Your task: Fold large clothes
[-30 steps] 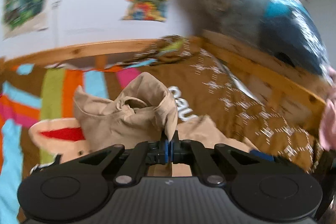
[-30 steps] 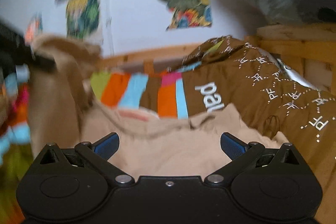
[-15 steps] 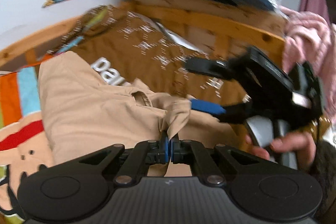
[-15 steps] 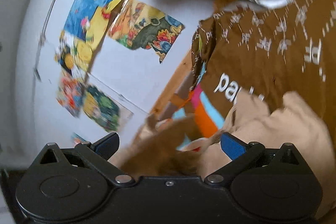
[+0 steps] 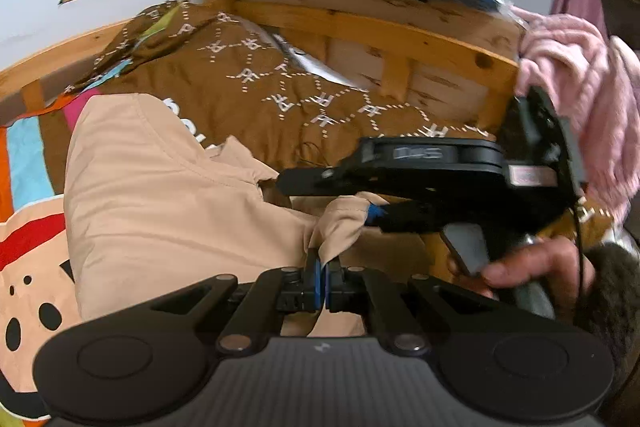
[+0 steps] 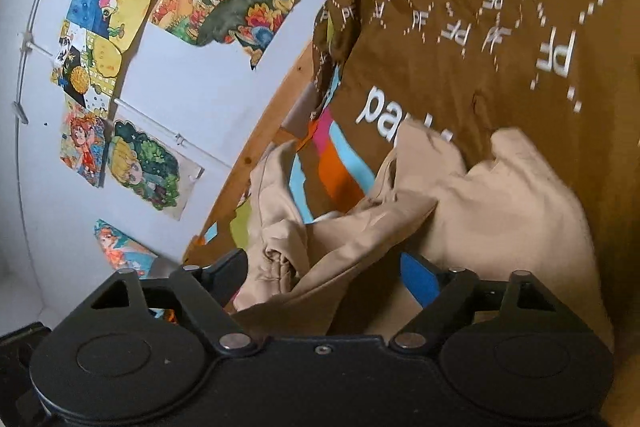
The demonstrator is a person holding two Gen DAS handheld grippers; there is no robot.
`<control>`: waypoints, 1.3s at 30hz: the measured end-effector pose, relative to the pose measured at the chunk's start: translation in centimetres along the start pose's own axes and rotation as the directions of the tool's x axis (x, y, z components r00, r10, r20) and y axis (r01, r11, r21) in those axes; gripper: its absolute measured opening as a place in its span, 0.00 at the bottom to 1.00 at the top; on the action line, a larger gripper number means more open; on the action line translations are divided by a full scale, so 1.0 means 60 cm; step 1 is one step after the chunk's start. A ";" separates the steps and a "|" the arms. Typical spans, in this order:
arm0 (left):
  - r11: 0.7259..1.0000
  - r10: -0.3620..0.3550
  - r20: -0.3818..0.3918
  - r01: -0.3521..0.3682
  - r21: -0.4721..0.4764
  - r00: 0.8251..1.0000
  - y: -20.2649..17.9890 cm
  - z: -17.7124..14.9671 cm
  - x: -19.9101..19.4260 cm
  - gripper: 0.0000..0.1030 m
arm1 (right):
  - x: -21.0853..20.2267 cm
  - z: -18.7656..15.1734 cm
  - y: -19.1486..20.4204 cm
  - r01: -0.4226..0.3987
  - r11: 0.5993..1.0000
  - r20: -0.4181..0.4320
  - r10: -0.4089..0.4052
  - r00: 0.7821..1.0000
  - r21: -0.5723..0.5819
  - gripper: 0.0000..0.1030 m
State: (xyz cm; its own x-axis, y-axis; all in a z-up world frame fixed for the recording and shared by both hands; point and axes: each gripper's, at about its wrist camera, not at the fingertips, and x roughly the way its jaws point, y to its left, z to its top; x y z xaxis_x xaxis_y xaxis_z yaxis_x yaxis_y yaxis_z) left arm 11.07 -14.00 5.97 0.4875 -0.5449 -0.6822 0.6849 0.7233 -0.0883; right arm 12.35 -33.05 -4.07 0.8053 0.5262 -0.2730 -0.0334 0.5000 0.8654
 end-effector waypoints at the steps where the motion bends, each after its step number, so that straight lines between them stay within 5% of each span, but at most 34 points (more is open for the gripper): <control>1: 1.000 -0.001 -0.001 0.001 0.009 1.000 -0.004 -0.001 0.002 0.00 | 0.003 -0.002 0.000 0.003 1.000 -0.005 -0.003 1.000 0.000 0.62; 4: 0.999 -0.034 0.012 0.034 0.016 0.999 -0.016 0.006 0.008 0.00 | 0.002 -0.006 0.008 0.066 0.996 0.026 -0.065 0.998 -0.054 0.35; 5: 0.999 -0.042 0.021 0.042 0.024 0.999 -0.023 0.010 0.010 0.00 | -0.003 -0.006 0.011 0.082 0.994 0.050 -0.079 0.996 -0.075 0.18; 8: 0.996 -0.076 0.034 0.074 0.052 0.997 -0.048 0.023 0.029 0.00 | -0.023 0.001 0.026 0.114 0.982 0.143 -0.092 0.985 -0.152 0.04; 14: 0.990 -0.131 -0.021 0.131 0.045 0.991 -0.067 0.018 0.114 0.00 | -0.051 0.016 0.042 0.247 0.912 0.250 -0.168 0.954 -0.329 0.02; 22: 0.989 -0.141 -0.069 0.143 0.036 0.988 -0.059 -0.009 0.147 0.04 | -0.024 0.030 -0.034 0.387 0.869 0.212 -0.334 0.918 -0.307 0.02; 25: 0.985 -0.172 -0.058 0.172 0.003 0.983 -0.057 -0.001 0.129 0.20 | -0.020 0.029 -0.043 0.396 0.866 0.198 -0.349 0.916 -0.306 0.02; 28: 0.963 -0.267 -0.024 0.266 -0.042 0.963 -0.050 0.008 0.096 0.56 | -0.015 0.025 -0.041 0.413 0.849 0.196 -0.366 0.910 -0.330 0.02; 31: 0.954 -0.297 0.041 0.299 -0.036 0.954 -0.041 0.008 0.044 0.62 | -0.012 0.026 -0.043 0.423 0.840 0.192 -0.378 0.906 -0.339 0.02; 33: 0.964 -0.259 0.067 0.262 -0.041 0.963 -0.030 0.011 0.015 0.64 | -0.010 0.026 -0.043 0.432 0.834 0.191 -0.389 0.901 -0.343 0.03; 35: 0.979 -0.182 0.109 0.191 -0.078 0.977 -0.007 0.015 -0.014 0.79 | -0.011 0.026 -0.042 0.441 0.826 0.190 -0.398 0.898 -0.351 0.04; 39: 0.973 0.042 0.160 -0.004 -0.230 0.986 0.065 0.013 -0.053 0.86 | -0.015 0.019 -0.028 0.486 0.779 0.228 -0.430 0.874 -0.396 0.18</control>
State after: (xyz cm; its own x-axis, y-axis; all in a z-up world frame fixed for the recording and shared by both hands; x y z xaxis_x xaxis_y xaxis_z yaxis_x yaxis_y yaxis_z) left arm 12.63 -9.78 8.35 0.5958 -0.5750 -0.5607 0.5400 0.8036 -0.2503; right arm 12.33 -35.15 -4.83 0.8530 0.0881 -0.5144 0.1316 0.9175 0.3753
